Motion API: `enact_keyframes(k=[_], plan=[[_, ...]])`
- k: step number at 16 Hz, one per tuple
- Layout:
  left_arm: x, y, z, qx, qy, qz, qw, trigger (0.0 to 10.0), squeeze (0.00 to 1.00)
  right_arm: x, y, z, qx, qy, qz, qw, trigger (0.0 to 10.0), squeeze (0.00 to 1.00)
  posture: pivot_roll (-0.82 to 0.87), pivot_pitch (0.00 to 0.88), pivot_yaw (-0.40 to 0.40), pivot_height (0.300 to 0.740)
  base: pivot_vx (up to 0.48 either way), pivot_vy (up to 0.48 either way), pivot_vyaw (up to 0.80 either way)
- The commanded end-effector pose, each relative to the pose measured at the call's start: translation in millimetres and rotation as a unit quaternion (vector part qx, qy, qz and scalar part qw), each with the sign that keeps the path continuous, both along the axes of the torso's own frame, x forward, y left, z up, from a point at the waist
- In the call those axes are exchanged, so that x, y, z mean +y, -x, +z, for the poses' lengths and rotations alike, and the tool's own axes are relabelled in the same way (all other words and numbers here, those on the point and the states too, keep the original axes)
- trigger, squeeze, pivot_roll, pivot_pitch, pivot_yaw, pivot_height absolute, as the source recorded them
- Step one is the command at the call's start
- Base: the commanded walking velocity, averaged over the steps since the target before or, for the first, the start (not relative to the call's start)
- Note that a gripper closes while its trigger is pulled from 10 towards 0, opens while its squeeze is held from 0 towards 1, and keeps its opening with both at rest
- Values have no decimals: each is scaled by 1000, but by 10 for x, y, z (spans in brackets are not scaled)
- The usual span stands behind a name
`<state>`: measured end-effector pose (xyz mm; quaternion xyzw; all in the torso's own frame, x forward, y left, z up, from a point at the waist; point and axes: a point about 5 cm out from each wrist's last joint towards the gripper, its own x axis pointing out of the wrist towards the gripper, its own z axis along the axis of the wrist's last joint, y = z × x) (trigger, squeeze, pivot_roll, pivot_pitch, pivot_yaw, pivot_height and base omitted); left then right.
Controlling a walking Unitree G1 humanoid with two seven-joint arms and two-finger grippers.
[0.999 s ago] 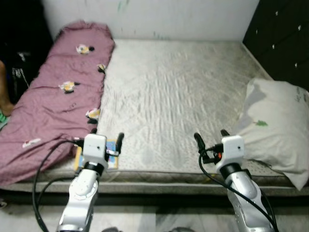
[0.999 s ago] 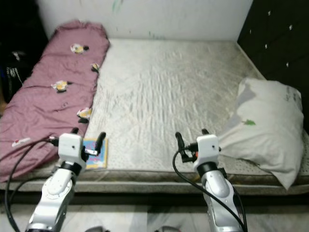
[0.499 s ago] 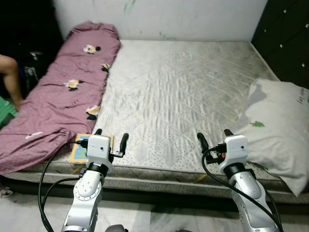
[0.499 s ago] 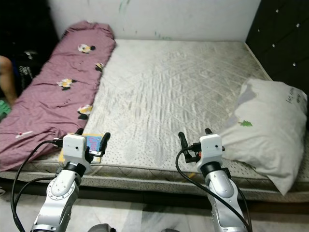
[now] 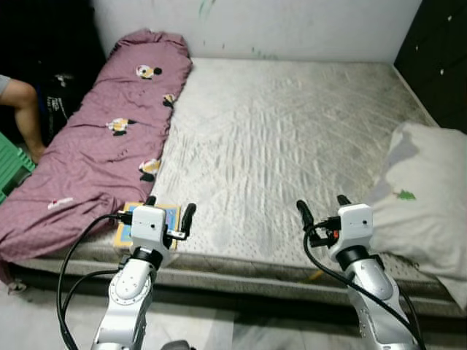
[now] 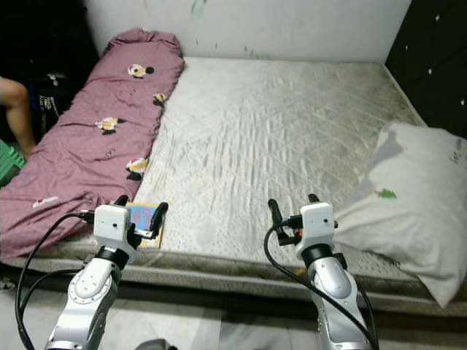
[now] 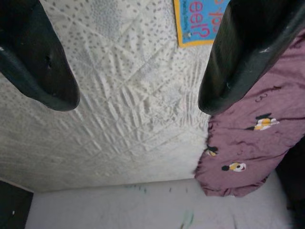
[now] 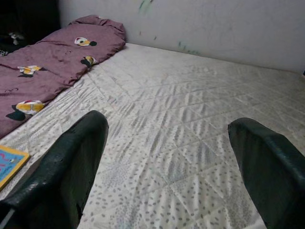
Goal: Clean up the room
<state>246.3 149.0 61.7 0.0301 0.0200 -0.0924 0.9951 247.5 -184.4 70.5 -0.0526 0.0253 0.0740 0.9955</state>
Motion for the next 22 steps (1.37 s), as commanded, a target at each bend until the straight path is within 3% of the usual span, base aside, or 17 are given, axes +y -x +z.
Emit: enact_keyframes(k=[1,10,14,17,22], plan=[[17,-1,48,-11,-4,-3,1000,10000,0,11,-8,25,-6,1,-1,1000,10000,0,-67,15,13,740,281,0,0],[20,9,29,-6,-4,-2,1000,10000,0,34,51,4,-6,-7,-6,1000,10000,0,-69,19,17,740,272,0,0],[56,9,7,3,-15,31,999,10000,0,45,34,14,-10,-7,-11,1000,10000,0,-64,17,22,740,0,0,0],[39,25,34,-4,-23,18,1000,10000,0,7,10,68,-21,-14,-32,999,10000,0,-61,10,27,740,0,0,0],[61,78,-5,6,-12,35,999,10000,0,-76,182,-14,-19,-45,-77,996,10000,0,-73,0,57,740,0,0,0]])
